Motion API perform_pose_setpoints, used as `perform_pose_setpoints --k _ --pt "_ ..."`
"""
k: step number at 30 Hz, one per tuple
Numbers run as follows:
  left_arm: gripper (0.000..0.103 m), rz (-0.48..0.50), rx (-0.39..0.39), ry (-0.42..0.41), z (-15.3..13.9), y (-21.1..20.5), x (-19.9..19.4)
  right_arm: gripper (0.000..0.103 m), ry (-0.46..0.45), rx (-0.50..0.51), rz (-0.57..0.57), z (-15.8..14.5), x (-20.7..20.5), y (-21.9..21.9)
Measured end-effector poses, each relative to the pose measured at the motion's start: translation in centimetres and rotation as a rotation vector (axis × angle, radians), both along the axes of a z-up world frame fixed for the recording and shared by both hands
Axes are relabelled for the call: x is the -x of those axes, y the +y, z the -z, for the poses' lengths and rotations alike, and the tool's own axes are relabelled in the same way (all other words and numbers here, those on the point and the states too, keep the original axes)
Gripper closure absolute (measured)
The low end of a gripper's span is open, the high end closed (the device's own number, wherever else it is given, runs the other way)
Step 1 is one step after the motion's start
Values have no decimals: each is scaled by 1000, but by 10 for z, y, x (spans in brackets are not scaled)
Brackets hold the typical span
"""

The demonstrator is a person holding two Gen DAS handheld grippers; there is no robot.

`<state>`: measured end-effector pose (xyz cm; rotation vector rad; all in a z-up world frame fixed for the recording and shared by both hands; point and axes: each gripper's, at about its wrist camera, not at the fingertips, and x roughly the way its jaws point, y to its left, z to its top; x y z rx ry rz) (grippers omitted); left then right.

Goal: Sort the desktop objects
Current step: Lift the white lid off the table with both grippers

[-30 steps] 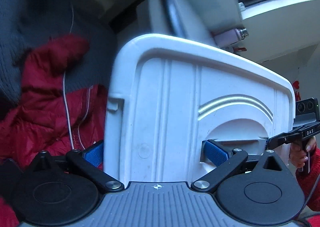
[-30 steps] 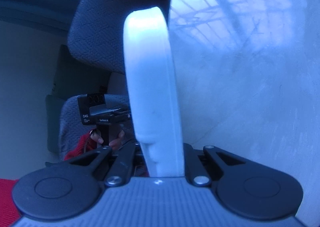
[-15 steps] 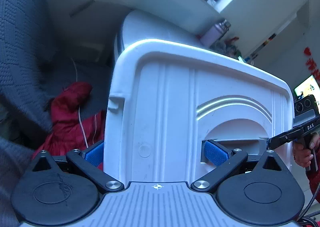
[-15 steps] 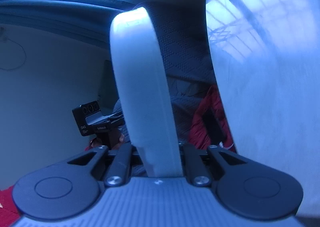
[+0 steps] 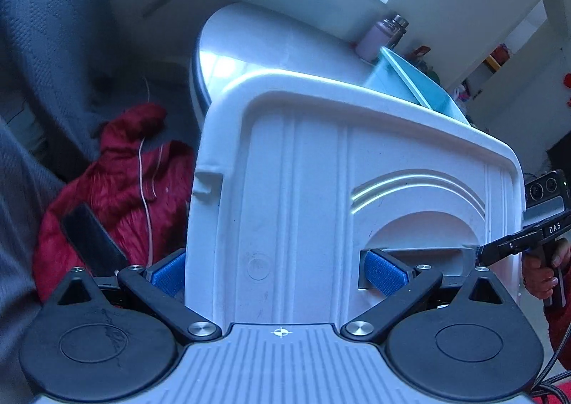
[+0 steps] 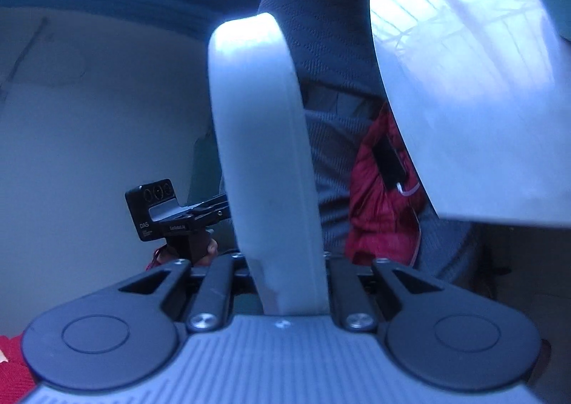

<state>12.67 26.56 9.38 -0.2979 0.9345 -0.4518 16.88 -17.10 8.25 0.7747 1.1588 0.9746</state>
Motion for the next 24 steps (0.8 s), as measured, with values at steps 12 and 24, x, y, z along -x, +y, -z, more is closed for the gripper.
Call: perform_pose_setpoints --k 12,24 --pt "1 -26 -7 -6 1 -116 143 87 -25 -10 -1 -17 119 -115" --pt "1 49 -29 -32 -12 -174 235 87 -29 -44 81 30 220 -148"
